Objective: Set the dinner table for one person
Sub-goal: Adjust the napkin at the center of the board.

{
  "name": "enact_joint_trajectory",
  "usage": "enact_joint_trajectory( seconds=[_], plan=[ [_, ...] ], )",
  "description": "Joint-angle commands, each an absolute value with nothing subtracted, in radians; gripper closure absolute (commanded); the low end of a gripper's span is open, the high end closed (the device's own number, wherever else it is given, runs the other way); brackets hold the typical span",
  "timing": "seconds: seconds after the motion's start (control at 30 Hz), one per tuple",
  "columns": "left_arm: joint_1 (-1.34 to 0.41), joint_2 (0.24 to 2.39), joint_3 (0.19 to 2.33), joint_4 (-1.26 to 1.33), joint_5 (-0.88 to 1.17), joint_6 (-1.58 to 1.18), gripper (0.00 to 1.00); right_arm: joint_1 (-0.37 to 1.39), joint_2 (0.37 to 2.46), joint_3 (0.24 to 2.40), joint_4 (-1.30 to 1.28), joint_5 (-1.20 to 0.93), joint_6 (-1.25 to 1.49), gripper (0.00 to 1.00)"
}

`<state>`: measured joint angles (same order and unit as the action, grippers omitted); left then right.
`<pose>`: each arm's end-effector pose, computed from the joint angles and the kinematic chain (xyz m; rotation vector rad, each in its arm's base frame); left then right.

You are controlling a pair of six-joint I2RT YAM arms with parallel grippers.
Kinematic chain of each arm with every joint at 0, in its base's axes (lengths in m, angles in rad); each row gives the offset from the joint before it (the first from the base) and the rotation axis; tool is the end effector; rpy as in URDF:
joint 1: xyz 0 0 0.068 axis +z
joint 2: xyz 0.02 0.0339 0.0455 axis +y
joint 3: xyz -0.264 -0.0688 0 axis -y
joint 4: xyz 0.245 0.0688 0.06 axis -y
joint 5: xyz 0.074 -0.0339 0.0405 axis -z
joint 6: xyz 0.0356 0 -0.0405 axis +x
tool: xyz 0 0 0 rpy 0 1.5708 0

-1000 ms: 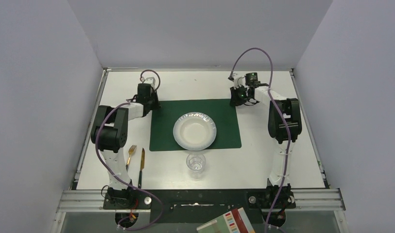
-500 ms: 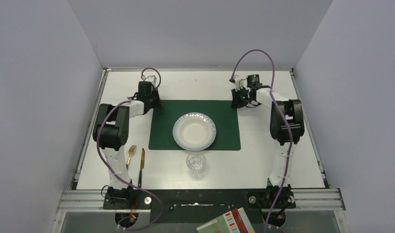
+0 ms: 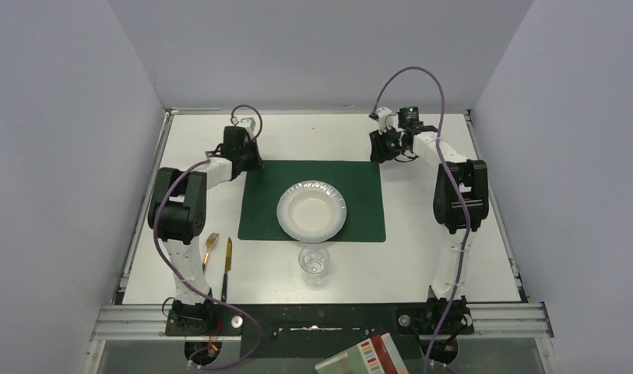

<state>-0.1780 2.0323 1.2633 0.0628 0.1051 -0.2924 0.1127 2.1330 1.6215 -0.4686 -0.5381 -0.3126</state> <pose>0.4310 -0.0813 0.1516 -0.0757 2.2978 -0.3647 0.4570 0.0701 0.1824 -0.7158 2.3443 0.5960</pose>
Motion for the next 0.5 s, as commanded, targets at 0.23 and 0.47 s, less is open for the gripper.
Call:
enact_joint_trajectory(
  seconds=[0.23,0.47],
  plan=[
    [-0.188,1.731,1.151,0.050,0.112,-0.211,1.00,0.236,1.898,1.797,-0.920,-0.695,-0.551,0.59],
    [-0.188,1.631,1.013,0.063,0.094,-0.043,1.00,0.532,1.581,1.322,-1.001,-0.462,-0.668,0.43]
  ],
)
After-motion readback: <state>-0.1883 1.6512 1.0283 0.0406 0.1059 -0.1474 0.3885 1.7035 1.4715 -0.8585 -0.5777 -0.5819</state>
